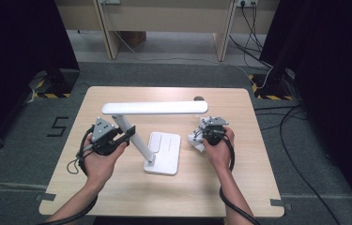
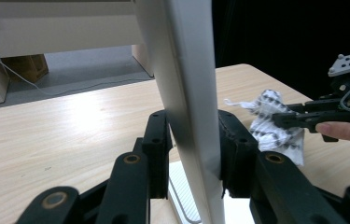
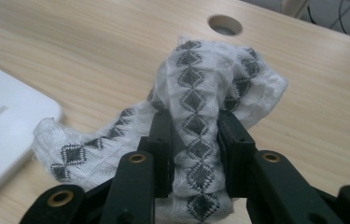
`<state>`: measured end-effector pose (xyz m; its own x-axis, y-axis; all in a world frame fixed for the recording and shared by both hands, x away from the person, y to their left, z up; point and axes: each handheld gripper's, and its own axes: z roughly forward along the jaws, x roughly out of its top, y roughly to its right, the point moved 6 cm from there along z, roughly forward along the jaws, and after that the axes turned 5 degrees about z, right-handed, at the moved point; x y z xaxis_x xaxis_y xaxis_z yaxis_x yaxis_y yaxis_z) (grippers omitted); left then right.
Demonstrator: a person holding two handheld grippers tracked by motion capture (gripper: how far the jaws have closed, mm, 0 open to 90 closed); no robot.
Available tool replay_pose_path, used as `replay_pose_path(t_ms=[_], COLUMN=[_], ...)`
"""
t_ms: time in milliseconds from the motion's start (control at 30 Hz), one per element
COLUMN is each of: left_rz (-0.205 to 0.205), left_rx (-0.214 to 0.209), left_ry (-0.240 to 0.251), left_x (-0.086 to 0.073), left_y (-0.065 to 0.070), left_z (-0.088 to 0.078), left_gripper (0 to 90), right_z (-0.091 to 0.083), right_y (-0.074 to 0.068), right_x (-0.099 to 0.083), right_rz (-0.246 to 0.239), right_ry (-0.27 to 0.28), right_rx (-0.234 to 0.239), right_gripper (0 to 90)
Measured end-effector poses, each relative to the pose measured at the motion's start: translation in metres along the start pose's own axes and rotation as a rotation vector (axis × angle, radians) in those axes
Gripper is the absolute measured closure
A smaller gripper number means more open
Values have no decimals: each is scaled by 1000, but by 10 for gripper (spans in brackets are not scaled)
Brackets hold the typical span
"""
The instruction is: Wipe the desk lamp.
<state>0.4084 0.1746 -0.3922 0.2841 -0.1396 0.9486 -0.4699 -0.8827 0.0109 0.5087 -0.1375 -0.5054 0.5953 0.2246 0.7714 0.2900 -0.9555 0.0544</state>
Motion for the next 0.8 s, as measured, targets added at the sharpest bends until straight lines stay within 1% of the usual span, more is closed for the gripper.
replay_pose_path(t_ms=[33,67,167,200,267,300,333,400,467,567,633,700,767,800], left_rz=[0,0,1,2,3,2,2,3,3,2,2,5,11,16], left_rx=[0,0,0,0,0,-1,-2,-2,-3,-7,-18,-41,-52,-54], left_ry=[0,1,0,-1,0,0,-1,-1,-1,-3,-2,3,10,18], left_x=[0,0,0,0,-1,-1,-1,-1,-1,-1,-1,-1,-1,-1], left_y=[0,0,0,0,1,1,1,1,1,1,1,2,3,3], left_z=[0,0,-1,-1,-2,-2,-2,-3,-3,-4,-4,-5,-6,-6], left_gripper=[670,670,669,668,666,665,665,664,663,661,650,595,538,491], right_z=[0,0,3,4,7,10,10,8,6,-1,-6,-11,-15,-19], right_y=[9,9,19,23,30,33,33,35,35,34,35,36,39,42], right_x=[-7,-7,-18,-23,-32,-38,-38,-38,-36,-29,-25,-23,-21,-21], right_rz=[11,11,33,47,60,78,78,93,97,100,103,113,119,129], right_ry=[-16,-16,-39,-52,-73,-84,-84,-77,-68,-43,-30,-21,-12,-10], right_rx=[-10,-10,-24,-34,-51,-57,-57,-63,-57,-54,-60,-65,-67,-72], right_gripper=[703,703,682,665,628,582,582,526,492,445,425,418,415,417])
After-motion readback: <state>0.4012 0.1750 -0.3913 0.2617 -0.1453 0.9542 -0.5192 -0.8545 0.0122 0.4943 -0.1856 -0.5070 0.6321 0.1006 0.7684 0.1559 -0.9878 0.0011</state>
